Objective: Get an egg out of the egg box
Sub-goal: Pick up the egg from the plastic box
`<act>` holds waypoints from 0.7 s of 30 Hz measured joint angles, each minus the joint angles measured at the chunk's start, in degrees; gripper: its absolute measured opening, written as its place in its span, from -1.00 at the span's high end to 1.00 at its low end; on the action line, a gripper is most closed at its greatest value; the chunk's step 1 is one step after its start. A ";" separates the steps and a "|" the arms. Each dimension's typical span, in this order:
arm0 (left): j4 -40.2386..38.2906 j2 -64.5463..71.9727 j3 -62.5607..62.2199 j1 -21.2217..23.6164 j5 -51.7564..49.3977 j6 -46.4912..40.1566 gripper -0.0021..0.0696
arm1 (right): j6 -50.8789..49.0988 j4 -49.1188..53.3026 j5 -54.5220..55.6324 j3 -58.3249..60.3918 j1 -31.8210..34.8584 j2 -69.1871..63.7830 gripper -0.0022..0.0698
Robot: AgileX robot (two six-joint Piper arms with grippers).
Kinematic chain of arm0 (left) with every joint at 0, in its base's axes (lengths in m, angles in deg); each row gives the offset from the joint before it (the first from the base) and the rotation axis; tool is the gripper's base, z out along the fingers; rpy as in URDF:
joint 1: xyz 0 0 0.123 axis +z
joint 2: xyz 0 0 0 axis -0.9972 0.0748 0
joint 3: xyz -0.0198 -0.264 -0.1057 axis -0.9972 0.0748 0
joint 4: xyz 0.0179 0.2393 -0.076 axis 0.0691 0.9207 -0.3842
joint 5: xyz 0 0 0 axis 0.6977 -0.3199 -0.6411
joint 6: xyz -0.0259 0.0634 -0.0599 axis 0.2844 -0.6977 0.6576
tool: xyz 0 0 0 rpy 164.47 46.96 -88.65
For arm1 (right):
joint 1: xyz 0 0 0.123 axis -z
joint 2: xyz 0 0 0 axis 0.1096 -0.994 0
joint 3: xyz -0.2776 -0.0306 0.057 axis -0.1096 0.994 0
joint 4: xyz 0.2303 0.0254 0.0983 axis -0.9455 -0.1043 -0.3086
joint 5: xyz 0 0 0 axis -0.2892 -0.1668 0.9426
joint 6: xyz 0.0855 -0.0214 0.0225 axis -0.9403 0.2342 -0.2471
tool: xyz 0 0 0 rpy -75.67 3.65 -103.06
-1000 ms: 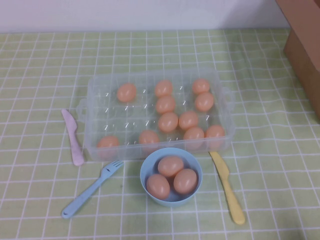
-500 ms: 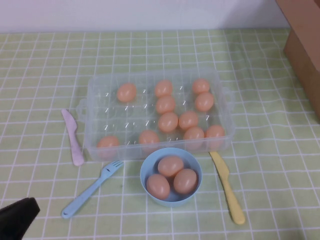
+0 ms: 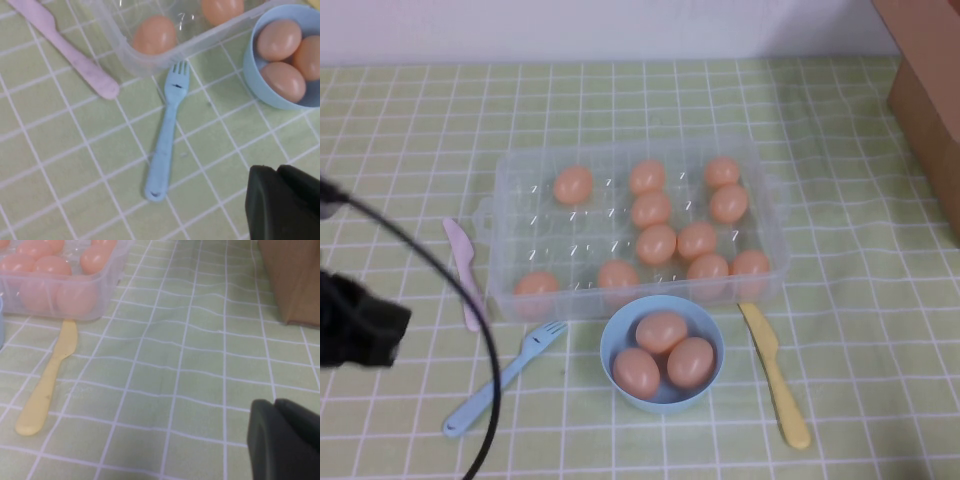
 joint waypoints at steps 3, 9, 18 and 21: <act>4.97 6.72 -5.73 -5.31 -0.14 2.55 0.96 | 0.00 0.00 0.00 0.00 0.00 0.00 1.00; 9.42 19.03 -17.25 -13.48 -1.96 4.67 0.96 | 0.00 0.00 0.00 0.00 0.00 0.00 1.00; 13.97 38.81 -34.73 -19.47 -6.21 4.67 0.96 | 0.00 0.00 0.00 0.00 0.00 0.00 1.00; 16.26 44.62 -39.39 -21.62 -7.86 4.67 0.95 | 0.00 0.00 0.00 0.00 0.00 0.00 1.00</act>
